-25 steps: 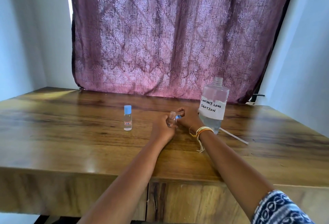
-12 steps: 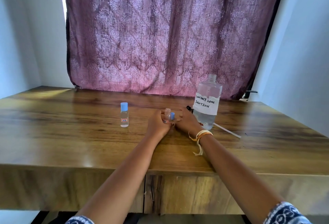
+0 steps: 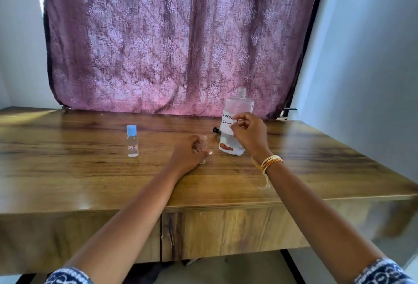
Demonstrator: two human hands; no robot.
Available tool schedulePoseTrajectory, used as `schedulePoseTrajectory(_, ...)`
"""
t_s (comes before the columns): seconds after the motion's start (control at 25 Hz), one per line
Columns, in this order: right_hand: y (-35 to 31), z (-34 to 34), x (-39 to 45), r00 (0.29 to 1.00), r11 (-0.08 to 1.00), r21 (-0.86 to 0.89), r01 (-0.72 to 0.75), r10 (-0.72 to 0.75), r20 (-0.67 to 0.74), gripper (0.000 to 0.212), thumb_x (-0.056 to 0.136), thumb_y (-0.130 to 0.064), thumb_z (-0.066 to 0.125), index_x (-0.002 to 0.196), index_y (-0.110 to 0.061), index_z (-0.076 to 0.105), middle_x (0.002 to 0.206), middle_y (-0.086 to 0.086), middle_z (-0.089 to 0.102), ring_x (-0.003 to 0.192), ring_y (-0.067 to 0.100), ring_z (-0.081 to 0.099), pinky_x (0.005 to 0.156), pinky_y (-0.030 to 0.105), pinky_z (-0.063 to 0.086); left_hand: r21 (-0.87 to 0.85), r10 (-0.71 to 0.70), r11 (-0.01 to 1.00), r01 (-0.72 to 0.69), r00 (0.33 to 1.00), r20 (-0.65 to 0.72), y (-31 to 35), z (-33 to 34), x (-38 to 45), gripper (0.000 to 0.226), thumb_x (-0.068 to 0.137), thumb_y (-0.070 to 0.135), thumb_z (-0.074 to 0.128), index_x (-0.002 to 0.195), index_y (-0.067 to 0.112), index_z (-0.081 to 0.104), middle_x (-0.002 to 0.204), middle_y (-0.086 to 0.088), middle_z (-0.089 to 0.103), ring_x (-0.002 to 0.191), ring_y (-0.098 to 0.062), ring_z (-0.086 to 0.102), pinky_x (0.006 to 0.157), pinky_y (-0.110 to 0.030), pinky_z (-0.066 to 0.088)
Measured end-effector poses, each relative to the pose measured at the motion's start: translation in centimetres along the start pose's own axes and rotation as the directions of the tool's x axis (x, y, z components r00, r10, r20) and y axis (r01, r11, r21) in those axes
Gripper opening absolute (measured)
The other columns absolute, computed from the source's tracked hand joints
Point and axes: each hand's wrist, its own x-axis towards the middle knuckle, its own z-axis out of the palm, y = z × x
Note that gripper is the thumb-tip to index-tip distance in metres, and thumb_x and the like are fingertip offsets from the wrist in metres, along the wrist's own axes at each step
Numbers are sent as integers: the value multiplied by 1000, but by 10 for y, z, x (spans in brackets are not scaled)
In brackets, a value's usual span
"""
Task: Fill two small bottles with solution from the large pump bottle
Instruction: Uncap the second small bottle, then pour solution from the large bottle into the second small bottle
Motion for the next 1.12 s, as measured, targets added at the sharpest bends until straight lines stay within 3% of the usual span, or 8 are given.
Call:
schedulePoseTrajectory(0.12,7,-2,11,990,999,37,4,2,-141,14,77,-17,70,89,-17,63,75,-5,63,67,8,57,65,26,49,-74,32,997,-30,999,27,3,1,-2,32,77,12,79,105,10,64,84,-4,64,62,-7,58,50,-9,46)
schedulePoseTrajectory(0.28,19,5,18,971,999,49,-22,32,-236,54,66,-28,83,107,-12,50,102,2,50,86,13,49,74,26,43,-107,36,994,-31,998,45,-2,0,-2,40,75,26,81,108,11,66,97,-14,70,79,-22,71,63,-29,61)
schedulePoseTrajectory(0.44,28,14,31,981,993,100,-62,78,-175,99,51,-49,88,131,-23,36,126,4,49,111,18,54,96,34,48,-125,10,992,-7,1000,23,-1,-1,-3,24,85,26,70,103,10,68,99,-14,72,74,-12,73,71,-25,59)
schedulePoseTrajectory(0.56,32,17,35,996,990,123,-64,72,-54,94,52,-51,88,126,-23,38,119,2,59,105,18,61,90,35,53,-201,-45,978,54,998,50,0,-2,-4,15,87,25,67,98,15,68,94,-14,74,73,-20,74,85,-48,57)
schedulePoseTrajectory(0.72,31,18,37,996,995,101,-5,13,-87,76,54,-46,89,113,-14,53,106,2,66,93,16,65,76,31,55,-262,-69,961,84,995,66,-4,-3,-1,15,83,28,70,96,20,69,91,-11,75,75,-28,75,84,-52,57)
schedulePoseTrajectory(0.88,28,13,38,1000,995,102,18,-18,-3,54,60,-33,89,105,-18,63,96,-2,71,84,12,67,67,29,54,-185,-63,980,67,998,28,-5,-4,2,30,81,30,75,106,16,69,98,-5,74,78,-16,74,74,-30,60)
schedulePoseTrajectory(1.0,21,11,28,993,990,93,103,-109,54,68,58,-36,89,115,-18,57,106,-4,69,95,13,66,77,27,53,-132,-34,991,33,999,-9,-6,-3,3,35,78,32,78,107,14,71,98,0,74,89,-11,71,69,-16,54)
schedulePoseTrajectory(1.12,14,7,21,955,961,-21,275,-270,123,72,56,-42,87,116,-22,53,103,-6,69,90,12,66,76,27,53,-147,-23,989,20,999,-24,-5,-2,3,37,77,31,78,109,13,71,95,0,75,88,-10,71,71,-16,51)
